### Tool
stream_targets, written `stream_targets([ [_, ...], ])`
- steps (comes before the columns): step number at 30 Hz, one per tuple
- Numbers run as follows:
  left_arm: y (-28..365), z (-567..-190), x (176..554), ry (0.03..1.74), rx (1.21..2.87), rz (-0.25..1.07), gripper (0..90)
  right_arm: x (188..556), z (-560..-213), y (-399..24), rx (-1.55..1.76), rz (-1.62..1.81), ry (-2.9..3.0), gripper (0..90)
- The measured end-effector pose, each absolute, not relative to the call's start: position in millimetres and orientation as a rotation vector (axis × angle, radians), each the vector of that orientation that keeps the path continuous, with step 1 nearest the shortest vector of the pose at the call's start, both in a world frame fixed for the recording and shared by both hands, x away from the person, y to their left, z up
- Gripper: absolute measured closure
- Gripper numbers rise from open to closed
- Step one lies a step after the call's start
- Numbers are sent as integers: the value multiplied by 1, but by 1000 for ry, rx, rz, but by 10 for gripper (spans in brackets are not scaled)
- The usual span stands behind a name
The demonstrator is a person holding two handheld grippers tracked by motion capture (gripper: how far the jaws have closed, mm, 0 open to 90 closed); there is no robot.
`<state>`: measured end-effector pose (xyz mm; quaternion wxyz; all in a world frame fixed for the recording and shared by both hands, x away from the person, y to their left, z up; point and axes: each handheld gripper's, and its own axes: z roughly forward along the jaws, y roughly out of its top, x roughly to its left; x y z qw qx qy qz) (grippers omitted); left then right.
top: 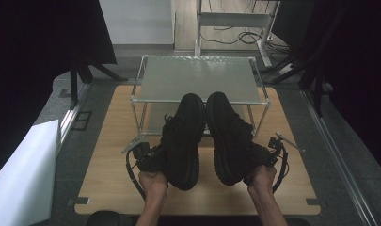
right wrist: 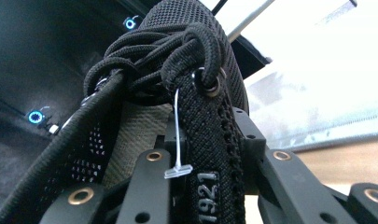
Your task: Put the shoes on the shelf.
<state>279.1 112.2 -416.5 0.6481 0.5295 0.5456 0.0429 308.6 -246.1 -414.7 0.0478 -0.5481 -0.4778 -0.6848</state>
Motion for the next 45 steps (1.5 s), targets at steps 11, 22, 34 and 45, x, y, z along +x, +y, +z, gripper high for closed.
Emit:
stream_targets([
  [11, 106, -398, 304, 1272, 1148, 93, 785, 325, -395, -239, -1714, -2110, -1420, 728],
  [22, 108, -384, 331, 1322, 1100, 79, 785, 348, -378, -228, -1758, -2126, -1421, 728],
  [34, 108, -368, 368, 1380, 1072, 87, 785, 382, -365, -220, -1832, -2121, -1396, 728],
  [45, 110, -348, 397, 1405, 1087, 106, 785, 409, -347, -214, -1853, -2132, -1394, 728],
])
